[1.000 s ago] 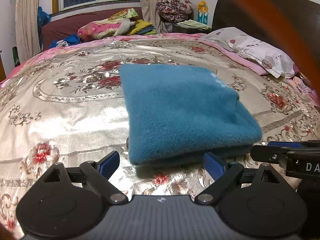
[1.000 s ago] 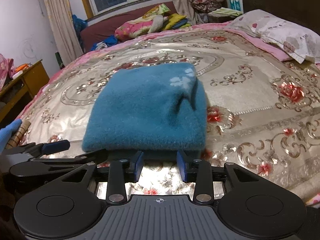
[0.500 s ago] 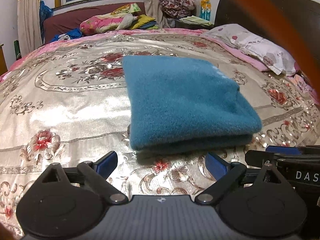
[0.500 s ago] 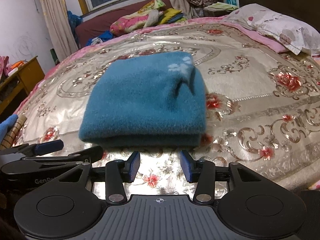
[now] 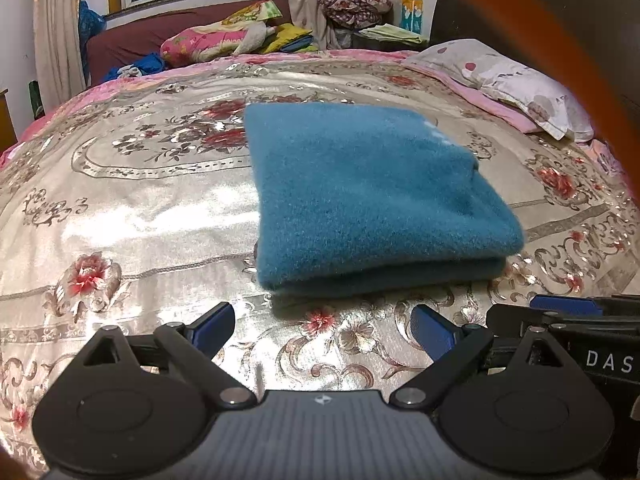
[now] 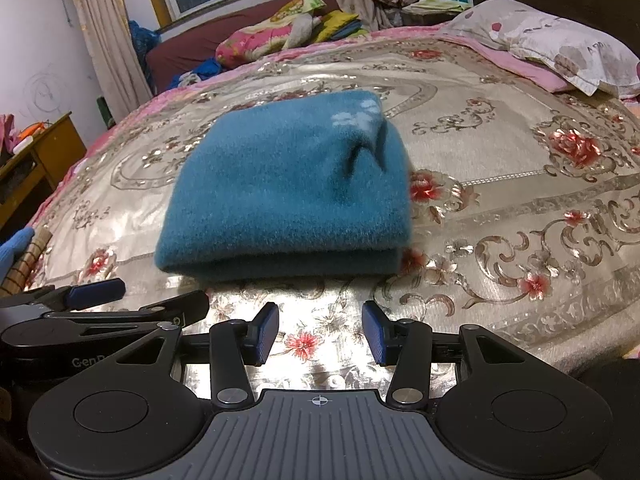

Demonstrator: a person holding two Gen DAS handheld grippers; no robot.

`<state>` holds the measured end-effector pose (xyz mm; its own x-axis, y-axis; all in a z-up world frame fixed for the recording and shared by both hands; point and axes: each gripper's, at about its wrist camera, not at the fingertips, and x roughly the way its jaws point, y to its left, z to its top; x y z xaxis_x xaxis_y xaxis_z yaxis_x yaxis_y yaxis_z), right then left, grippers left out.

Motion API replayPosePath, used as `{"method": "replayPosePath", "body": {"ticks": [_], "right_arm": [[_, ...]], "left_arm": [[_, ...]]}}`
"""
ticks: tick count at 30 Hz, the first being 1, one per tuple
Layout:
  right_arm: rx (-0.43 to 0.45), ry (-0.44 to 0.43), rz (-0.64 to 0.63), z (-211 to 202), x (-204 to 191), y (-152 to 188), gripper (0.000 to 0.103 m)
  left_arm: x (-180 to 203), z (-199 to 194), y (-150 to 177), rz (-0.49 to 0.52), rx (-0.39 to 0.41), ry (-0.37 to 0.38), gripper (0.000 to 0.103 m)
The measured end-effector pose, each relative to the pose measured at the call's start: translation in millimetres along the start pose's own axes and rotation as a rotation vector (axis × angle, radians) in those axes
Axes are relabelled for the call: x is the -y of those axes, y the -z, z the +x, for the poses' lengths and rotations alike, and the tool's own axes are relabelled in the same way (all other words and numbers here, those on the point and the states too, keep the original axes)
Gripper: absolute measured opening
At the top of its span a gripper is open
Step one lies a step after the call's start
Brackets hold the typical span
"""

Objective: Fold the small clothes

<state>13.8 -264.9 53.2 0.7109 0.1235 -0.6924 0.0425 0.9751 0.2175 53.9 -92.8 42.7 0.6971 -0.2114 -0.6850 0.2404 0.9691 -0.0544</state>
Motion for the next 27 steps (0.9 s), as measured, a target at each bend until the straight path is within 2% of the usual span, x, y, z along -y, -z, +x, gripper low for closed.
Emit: {"method": "replayPosePath", "body": {"ticks": [27], "right_arm": [[-0.003, 0.002, 0.000, -0.1, 0.6, 0.0, 0.045]], "left_arm": [[1.6, -0.9, -0.5, 0.003, 0.003, -0.001, 0.097]]}}
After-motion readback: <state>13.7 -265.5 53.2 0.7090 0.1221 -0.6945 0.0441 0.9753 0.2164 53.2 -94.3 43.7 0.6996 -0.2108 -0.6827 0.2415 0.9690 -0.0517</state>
